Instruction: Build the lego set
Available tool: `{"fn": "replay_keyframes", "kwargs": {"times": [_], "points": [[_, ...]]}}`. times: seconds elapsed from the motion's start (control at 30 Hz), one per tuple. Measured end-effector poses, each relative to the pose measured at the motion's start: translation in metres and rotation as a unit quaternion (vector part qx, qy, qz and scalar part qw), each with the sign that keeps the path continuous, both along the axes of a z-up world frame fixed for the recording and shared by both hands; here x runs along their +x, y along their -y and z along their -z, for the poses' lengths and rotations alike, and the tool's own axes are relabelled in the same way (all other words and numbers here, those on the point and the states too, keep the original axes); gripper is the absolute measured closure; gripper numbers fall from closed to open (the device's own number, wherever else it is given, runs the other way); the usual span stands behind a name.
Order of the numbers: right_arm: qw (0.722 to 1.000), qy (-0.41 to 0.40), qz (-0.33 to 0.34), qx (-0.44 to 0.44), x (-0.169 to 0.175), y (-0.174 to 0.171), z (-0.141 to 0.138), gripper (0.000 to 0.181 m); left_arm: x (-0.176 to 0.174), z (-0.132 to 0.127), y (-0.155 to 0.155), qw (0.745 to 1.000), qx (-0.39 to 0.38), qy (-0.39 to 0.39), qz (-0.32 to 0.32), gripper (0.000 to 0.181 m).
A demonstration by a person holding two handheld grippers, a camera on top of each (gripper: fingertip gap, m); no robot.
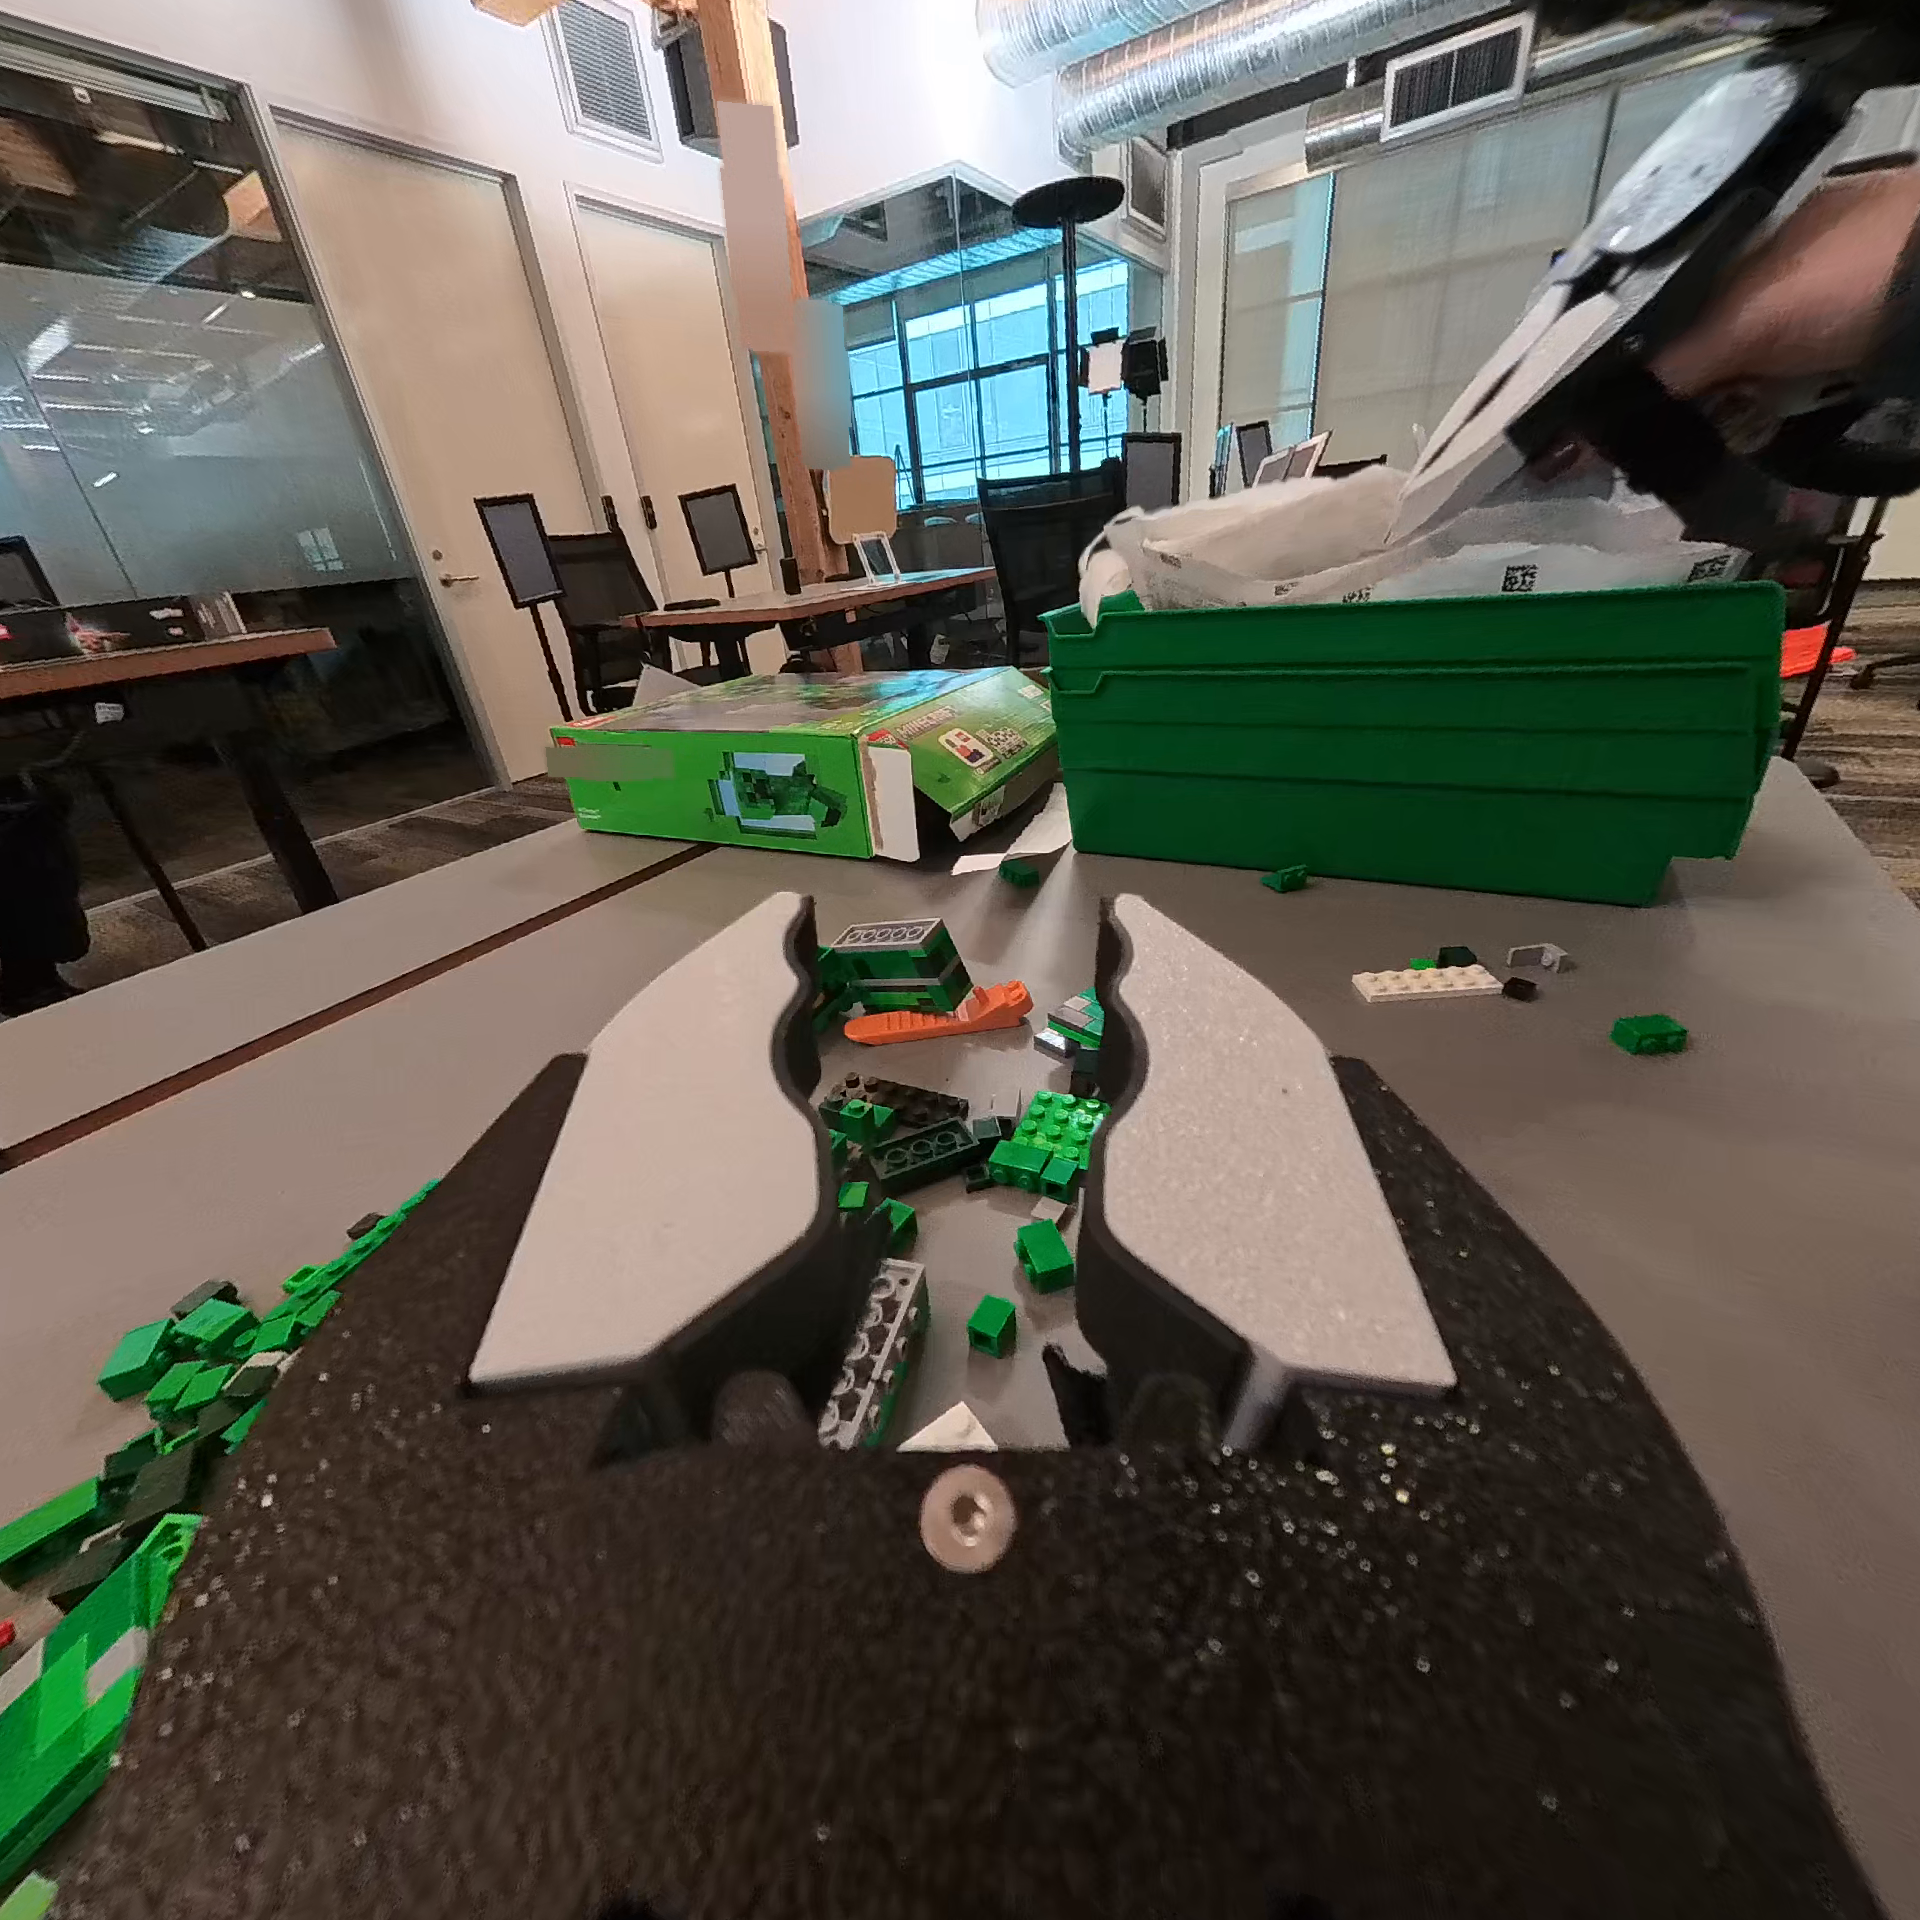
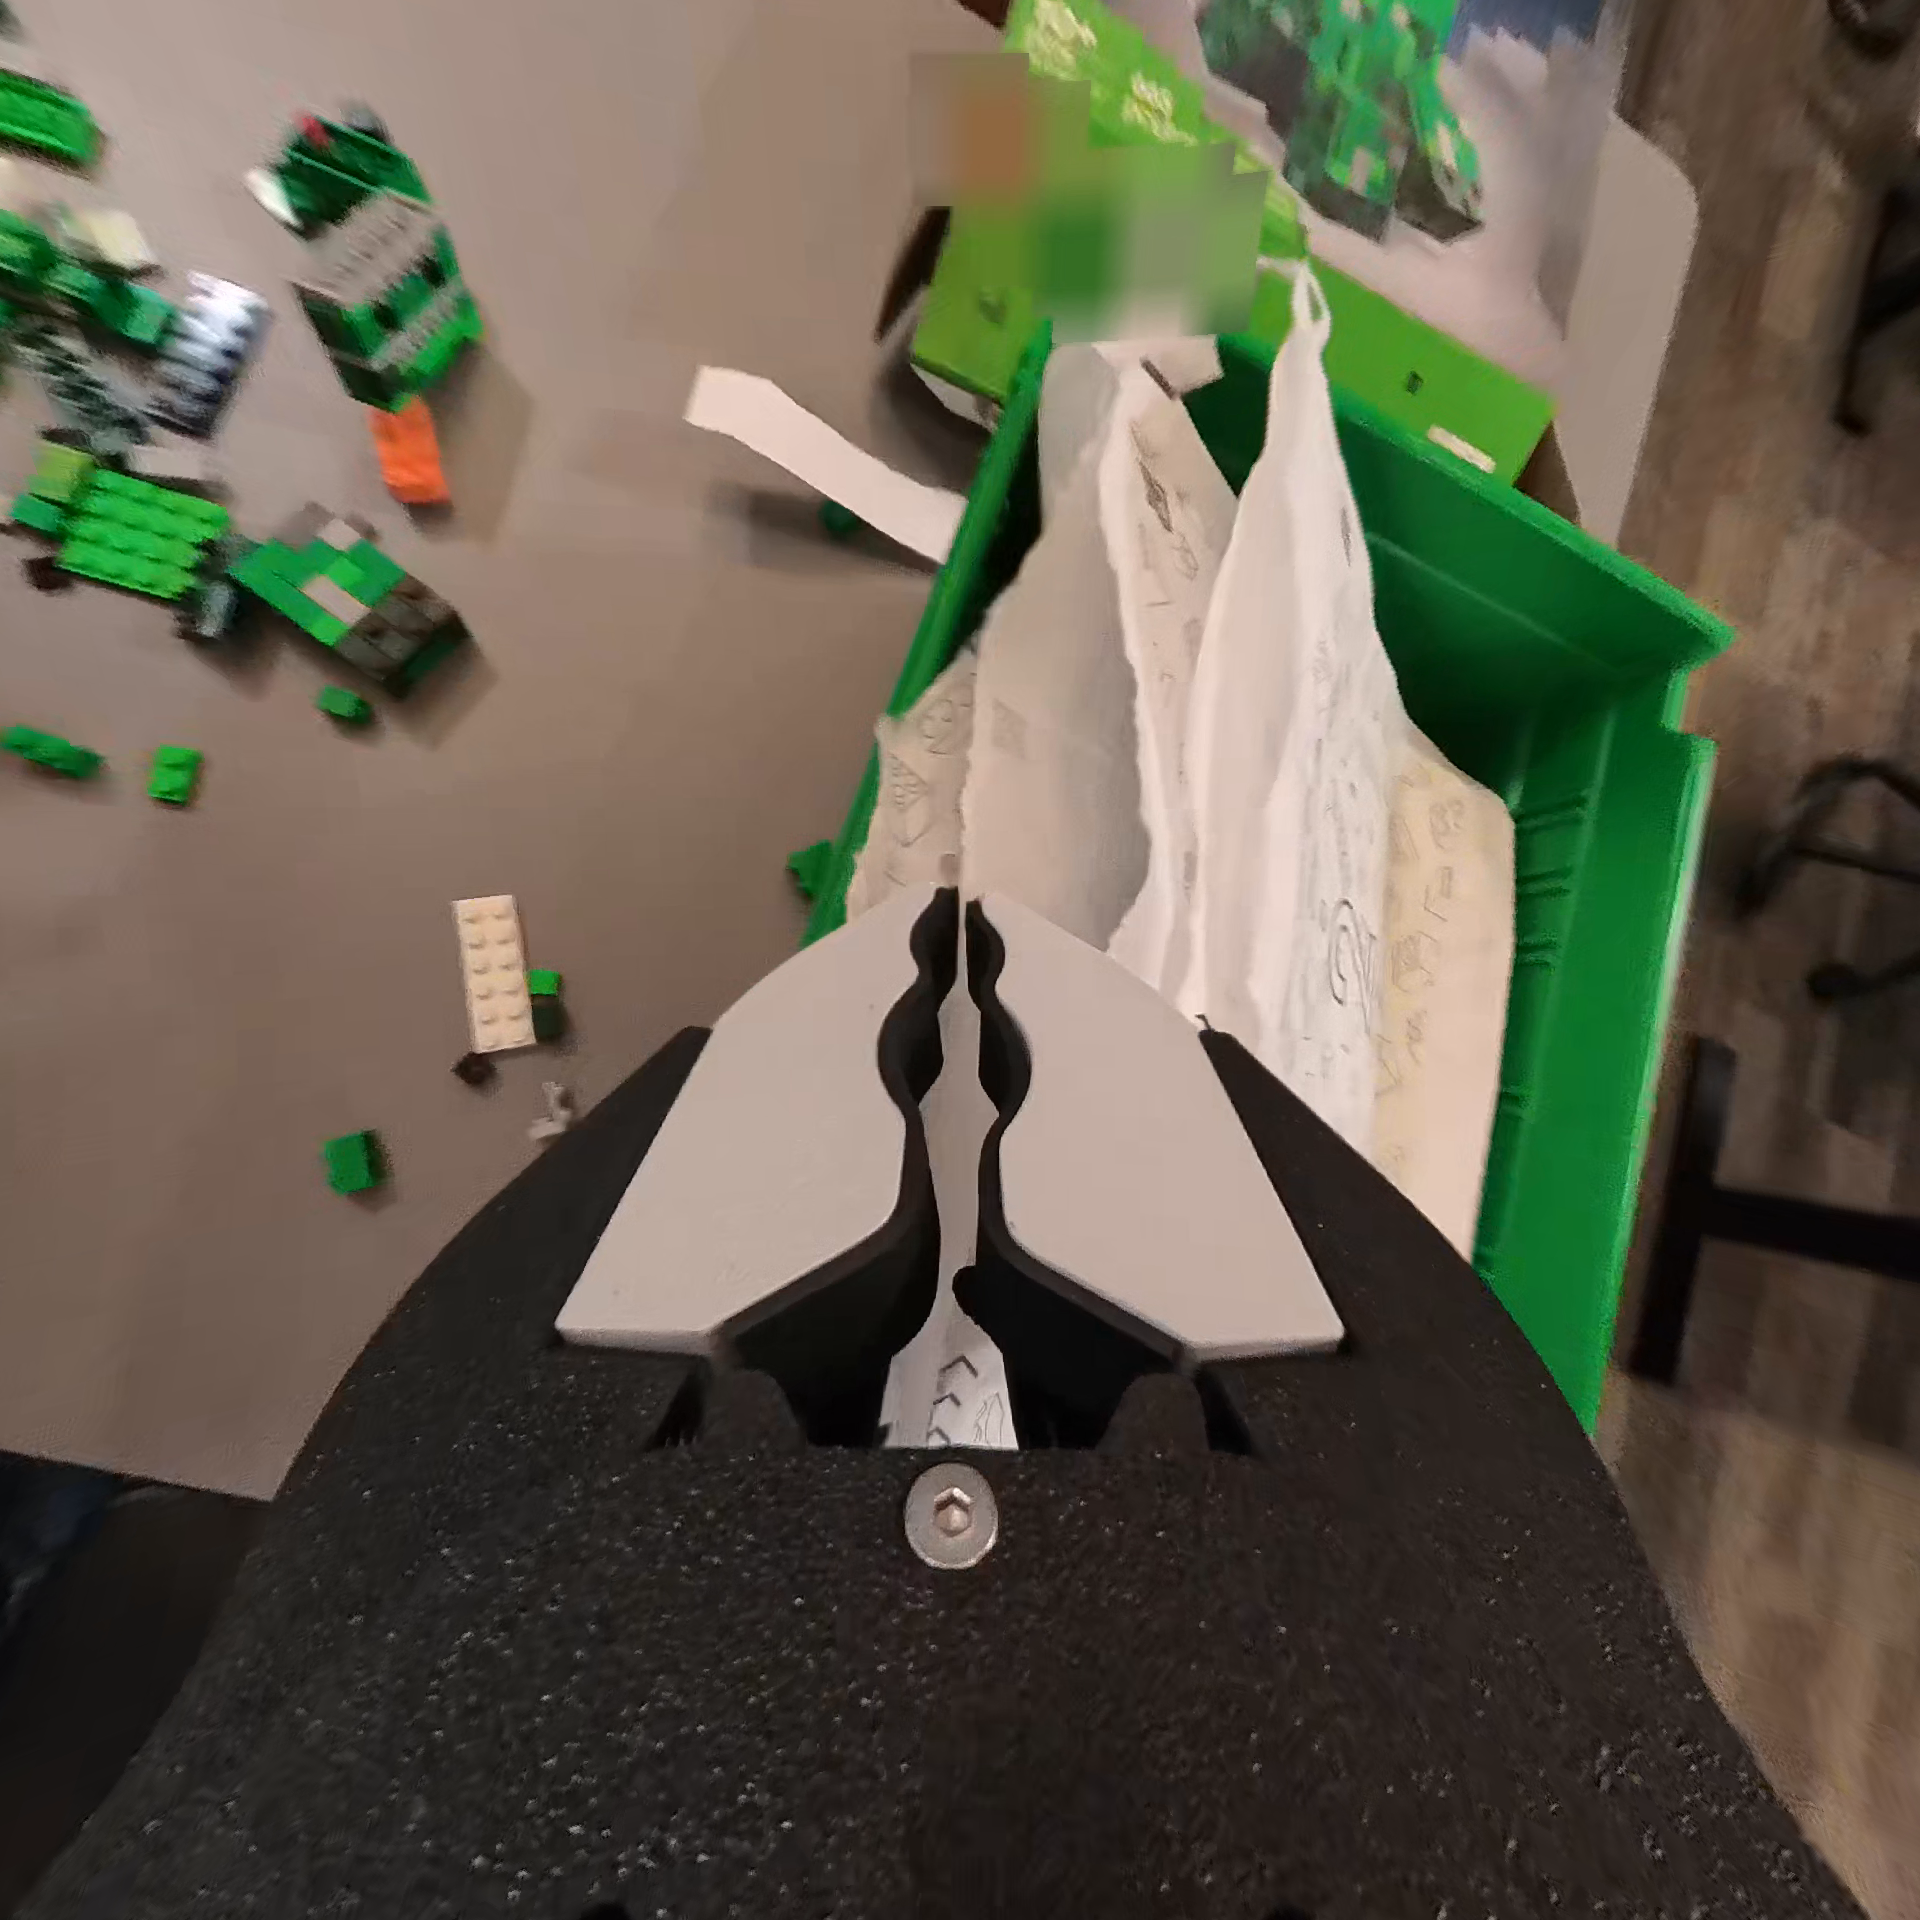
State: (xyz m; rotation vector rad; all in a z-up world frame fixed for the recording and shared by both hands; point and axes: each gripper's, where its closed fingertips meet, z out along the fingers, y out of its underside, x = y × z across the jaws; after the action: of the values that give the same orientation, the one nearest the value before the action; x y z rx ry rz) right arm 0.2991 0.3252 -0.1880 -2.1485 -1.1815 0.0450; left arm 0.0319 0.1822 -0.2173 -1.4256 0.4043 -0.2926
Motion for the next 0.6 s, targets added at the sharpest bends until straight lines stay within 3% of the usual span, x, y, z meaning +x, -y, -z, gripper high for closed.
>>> {"fn": "replay_keyframes", "kwargs": {"times": [0.03, 0.17, 0.33, 0.47, 0.6], "points": [[1.0, 0.025, 0.014, 0.013, 0.005, -0.006, -0.001, 0.179, 0.0, 0.0, 0.0, 1.0, -0.001, -0.001, 0.001, 0.13], [0.99, 0.121, 0.034, 0.068, 0.024, -0.029, -0.009, 0.171, 0.002, 0.002, -0.001, 1.0, -0.008, -0.001, 0.007, 0.131], [0.964, 0.25, -0.02, 0.09, 0.042, -0.047, -0.005, 0.154, 0.003, 0.004, -0.001, 1.0, -0.015, 0.004, 0.011, 0.133], [0.928, 0.351, -0.088, 0.083, 0.058, -0.055, 0.001, 0.152, 0.003, 0.005, -0.002, 1.0, -0.02, 0.005, 0.014, 0.134], [0.917, 0.368, -0.094, 0.119, 0.063, -0.069, -0.009, 0.156, 0.005, 0.007, -0.002, 0.999, -0.026, 0.004, 0.019, 0.135]]}}
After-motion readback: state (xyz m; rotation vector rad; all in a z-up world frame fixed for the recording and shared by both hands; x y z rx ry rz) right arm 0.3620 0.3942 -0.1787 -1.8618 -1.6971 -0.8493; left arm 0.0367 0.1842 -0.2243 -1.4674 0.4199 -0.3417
